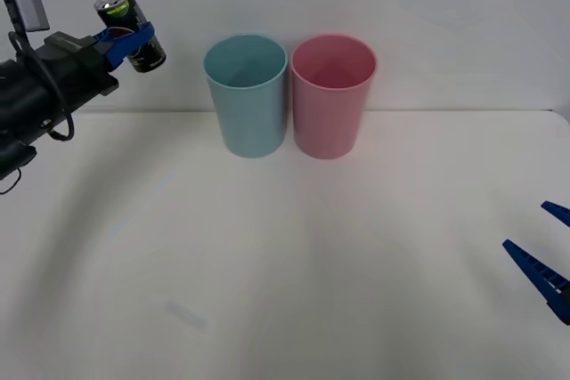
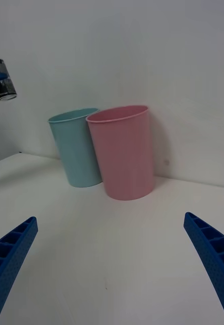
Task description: Grasp the object on the table and drop it into the matching bin: aluminum can to the light blue bin, PET bottle to the pink bin.
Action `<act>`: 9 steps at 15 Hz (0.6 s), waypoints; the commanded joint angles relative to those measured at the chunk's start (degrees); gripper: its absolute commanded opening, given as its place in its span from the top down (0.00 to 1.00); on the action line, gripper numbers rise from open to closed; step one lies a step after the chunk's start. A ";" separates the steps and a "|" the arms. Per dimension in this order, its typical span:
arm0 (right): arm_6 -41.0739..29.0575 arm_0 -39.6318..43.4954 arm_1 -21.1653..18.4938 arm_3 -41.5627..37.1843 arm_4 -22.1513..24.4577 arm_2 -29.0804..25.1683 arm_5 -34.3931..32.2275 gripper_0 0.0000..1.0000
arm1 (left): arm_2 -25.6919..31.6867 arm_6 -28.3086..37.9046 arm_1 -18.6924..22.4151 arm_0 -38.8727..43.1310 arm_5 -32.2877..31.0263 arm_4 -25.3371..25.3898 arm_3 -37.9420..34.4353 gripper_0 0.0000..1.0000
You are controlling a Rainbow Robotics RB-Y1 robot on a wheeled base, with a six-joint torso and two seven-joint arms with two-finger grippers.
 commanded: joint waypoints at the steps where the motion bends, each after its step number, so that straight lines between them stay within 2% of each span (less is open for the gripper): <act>1: 0.00 0.00 0.00 0.00 0.00 0.00 0.00 0.00 | -0.01 0.48 -3.10 -5.41 -2.71 -4.62 5.83 1.00; 9: 0.00 0.00 0.00 0.00 0.00 0.00 0.00 0.00 | -0.10 0.39 -12.41 -20.44 -3.77 -16.66 21.12 1.00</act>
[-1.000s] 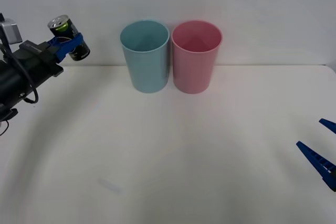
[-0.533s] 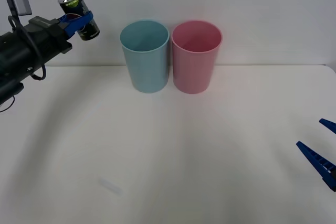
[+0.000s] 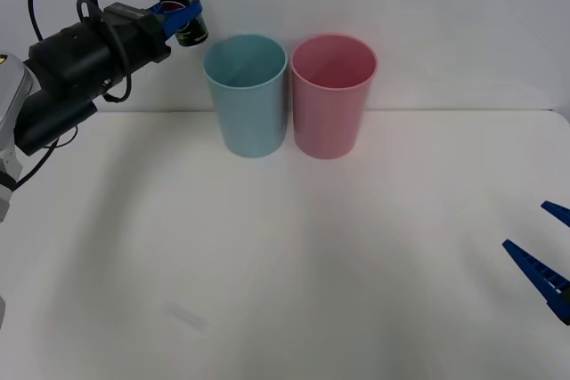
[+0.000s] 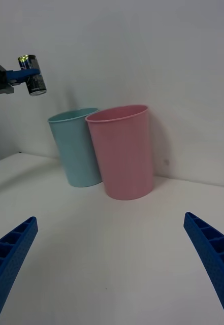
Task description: Grasp the object on the table and drop it into the matching bin: aluminum can to the light blue bin, PET bottle to the pink bin.
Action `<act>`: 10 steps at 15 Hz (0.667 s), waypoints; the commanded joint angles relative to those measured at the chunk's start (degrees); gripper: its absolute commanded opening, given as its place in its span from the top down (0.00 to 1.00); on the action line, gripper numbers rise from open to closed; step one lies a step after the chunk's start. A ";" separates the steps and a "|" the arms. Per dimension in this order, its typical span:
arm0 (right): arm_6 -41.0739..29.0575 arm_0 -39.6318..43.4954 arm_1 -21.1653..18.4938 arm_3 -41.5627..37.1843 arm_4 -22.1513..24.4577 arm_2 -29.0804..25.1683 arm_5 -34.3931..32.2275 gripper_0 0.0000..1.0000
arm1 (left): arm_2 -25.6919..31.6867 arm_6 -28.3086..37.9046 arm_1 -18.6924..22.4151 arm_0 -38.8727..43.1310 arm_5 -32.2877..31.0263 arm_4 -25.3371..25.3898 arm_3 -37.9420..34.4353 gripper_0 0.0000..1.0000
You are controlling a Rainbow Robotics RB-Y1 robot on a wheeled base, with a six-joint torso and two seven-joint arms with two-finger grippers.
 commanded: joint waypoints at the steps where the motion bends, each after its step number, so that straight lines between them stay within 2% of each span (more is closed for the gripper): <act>1: 0.00 0.00 0.00 0.00 0.00 0.00 0.00 0.00 | -0.01 -0.08 -2.63 -4.61 -0.08 -3.31 5.06 1.00; 6: 0.00 0.00 0.00 0.00 0.00 0.00 0.00 0.00 | -0.01 -0.43 -6.76 -12.96 0.27 -8.23 15.17 1.00; 10: 0.00 0.00 0.00 0.00 0.00 0.00 0.00 0.00 | 0.08 -0.43 -8.60 -14.28 1.67 -9.73 16.14 1.00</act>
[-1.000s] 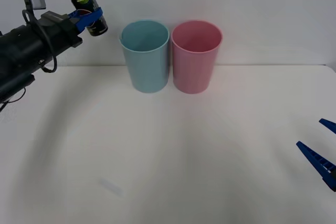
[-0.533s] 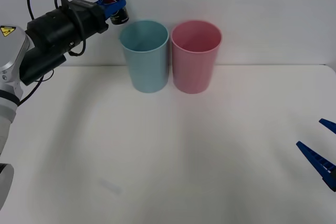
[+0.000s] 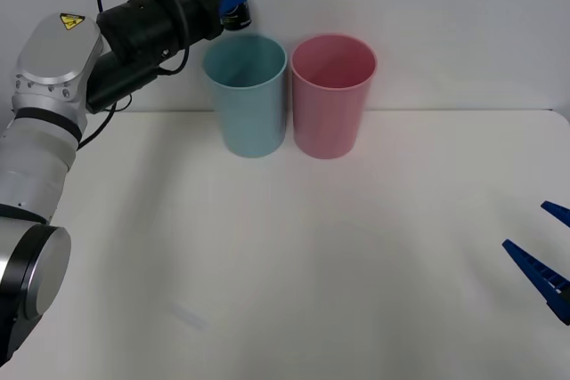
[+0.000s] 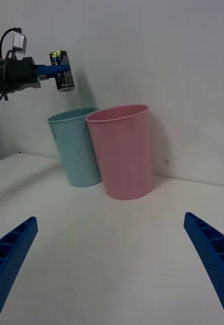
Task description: Grasp the object on the table and drop it into the matching bin: aluminum can to the light blue bin, PET bottle to the pink bin.
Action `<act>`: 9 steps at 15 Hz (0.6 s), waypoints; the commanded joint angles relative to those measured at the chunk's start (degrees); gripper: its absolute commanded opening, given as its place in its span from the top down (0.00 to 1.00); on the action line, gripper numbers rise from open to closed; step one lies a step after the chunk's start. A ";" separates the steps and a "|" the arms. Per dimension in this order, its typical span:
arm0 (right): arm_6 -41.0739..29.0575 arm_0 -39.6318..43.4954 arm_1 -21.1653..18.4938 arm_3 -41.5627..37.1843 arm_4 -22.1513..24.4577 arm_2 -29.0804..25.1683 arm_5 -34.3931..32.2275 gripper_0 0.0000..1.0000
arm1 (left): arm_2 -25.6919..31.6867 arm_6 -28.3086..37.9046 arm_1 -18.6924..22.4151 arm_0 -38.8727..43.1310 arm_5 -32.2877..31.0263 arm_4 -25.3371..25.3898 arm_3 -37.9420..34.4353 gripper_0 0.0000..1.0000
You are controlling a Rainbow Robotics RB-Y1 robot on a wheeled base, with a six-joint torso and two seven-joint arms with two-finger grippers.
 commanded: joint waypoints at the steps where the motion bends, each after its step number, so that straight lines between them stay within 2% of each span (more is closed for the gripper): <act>1: 0.00 0.00 0.00 0.00 0.00 0.00 0.00 0.00 | 0.01 -0.19 -0.52 -0.02 0.47 -0.13 -0.01 1.00; 4: 0.00 0.00 0.00 0.00 0.00 0.00 0.00 0.00 | 0.01 -0.45 -0.43 -0.02 0.39 -0.13 -0.01 0.98; 5: 0.00 0.00 0.00 0.00 0.00 0.00 0.00 0.00 | 0.01 -0.54 -0.43 -0.02 0.39 -0.13 -0.01 0.85; 6: 0.00 0.00 0.00 0.00 0.00 0.00 0.00 0.00 | 0.01 -0.72 -0.43 -0.11 0.39 -0.13 -0.01 0.16; 7: 0.00 0.00 0.00 0.00 0.00 0.00 0.00 0.00 | 0.01 -0.98 -0.43 -0.02 0.47 -0.13 -0.01 0.00; 9: 0.00 0.00 0.00 0.00 0.00 0.00 0.00 0.00 | 0.19 -1.15 -0.52 -0.02 0.56 0.04 -0.01 0.00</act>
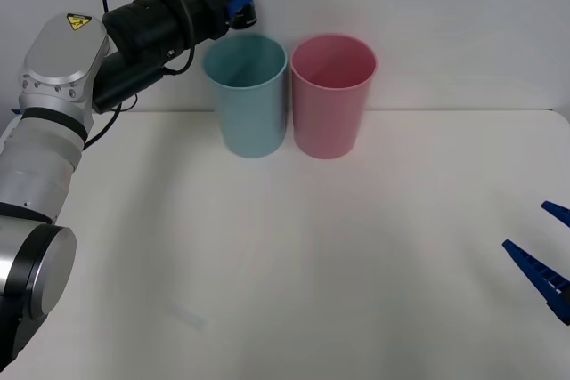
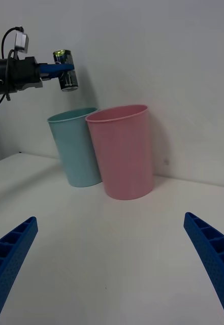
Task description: Grasp the object on the table and drop it into the matching bin: aluminum can to the light blue bin, PET bottle to the pink bin.
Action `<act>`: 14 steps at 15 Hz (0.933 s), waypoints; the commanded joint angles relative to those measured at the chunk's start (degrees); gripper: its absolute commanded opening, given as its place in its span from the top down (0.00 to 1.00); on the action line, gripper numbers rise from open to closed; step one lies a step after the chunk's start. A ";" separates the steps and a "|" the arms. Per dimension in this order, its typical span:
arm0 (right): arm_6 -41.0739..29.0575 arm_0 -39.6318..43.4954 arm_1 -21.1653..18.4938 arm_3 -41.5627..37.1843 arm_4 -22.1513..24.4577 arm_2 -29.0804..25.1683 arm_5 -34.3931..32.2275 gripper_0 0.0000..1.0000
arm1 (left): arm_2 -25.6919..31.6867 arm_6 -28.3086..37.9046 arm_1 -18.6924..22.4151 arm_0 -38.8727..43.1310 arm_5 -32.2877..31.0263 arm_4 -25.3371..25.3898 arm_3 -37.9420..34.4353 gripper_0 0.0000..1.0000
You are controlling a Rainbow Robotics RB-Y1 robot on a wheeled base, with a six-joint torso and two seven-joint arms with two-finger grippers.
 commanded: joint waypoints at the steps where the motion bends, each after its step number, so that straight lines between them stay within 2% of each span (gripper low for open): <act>1: 0.00 0.00 0.00 0.00 0.00 0.00 0.00 0.00 | 0.27 -0.15 0.01 0.03 0.10 0.35 -0.01 0.00; 8: 0.00 0.00 0.00 0.00 0.00 0.00 0.00 0.00 | 0.18 -1.38 2.56 2.05 -1.40 5.36 -0.71 0.00; 14: 0.00 0.00 0.00 0.00 0.00 0.00 0.00 0.00 | 0.27 -2.00 6.25 10.84 -1.49 11.69 -10.38 0.00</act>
